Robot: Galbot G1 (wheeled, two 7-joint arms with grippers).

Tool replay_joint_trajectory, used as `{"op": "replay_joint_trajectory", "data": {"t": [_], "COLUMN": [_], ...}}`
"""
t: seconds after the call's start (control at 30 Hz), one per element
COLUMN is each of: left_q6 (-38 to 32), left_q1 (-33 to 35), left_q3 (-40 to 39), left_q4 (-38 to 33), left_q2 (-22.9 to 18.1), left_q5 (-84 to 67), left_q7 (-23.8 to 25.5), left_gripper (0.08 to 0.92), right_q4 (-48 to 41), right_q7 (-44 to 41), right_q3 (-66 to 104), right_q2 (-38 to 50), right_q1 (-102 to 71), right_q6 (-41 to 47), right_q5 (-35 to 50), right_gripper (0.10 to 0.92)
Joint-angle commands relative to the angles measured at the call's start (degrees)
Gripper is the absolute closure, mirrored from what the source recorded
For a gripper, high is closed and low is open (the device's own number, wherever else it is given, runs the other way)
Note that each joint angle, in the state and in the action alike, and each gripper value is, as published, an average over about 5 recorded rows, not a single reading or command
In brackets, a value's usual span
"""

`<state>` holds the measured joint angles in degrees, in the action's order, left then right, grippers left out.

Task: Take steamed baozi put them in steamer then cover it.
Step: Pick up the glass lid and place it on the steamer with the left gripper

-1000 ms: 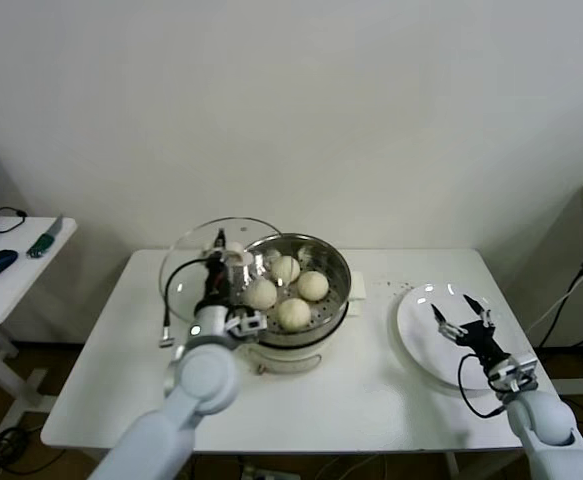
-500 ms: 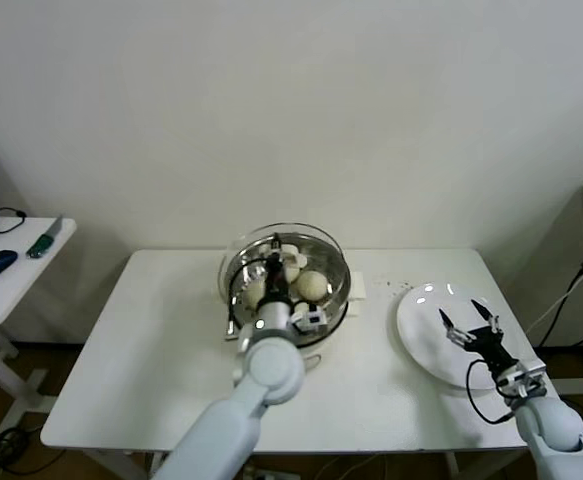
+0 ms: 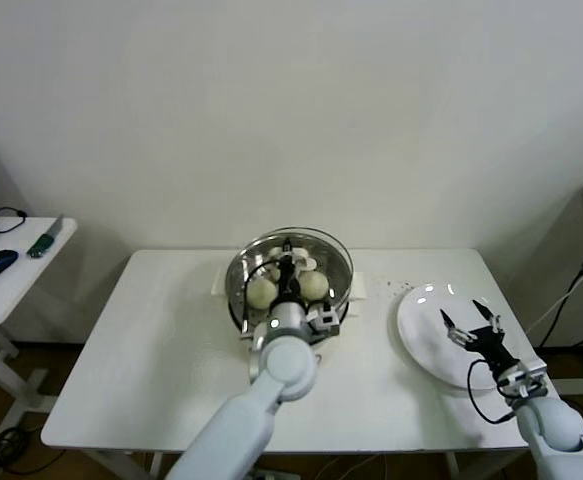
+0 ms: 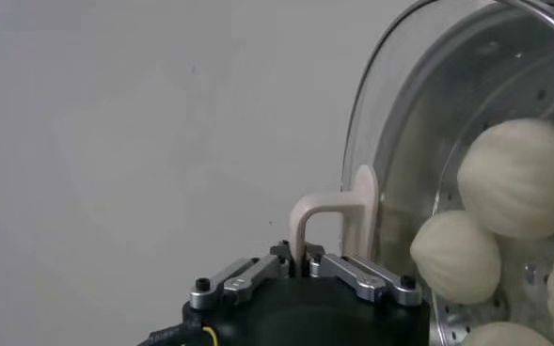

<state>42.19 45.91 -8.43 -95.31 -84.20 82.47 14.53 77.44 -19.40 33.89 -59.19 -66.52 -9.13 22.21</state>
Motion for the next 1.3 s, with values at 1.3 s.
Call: {"op": "replay_joint_trajectory", "data": {"t": [1.3], "left_q6": [2.81], "left_q1": [-2.86], "left_q3": [-4.01], "left_q4": [3.59], "left_q2": [3.66], "left_q5": [-2.6], "left_q7": [0.09], "left_gripper": [0.85], "right_q4": [-1.21], "right_q7": [-0.39], "right_q3": [-1.53], "right_q2": [0.87], "right_q1": [2.06], "right_q6": [-0.07], "right_q5": [-1.44], "right_gripper": [0.203]}}
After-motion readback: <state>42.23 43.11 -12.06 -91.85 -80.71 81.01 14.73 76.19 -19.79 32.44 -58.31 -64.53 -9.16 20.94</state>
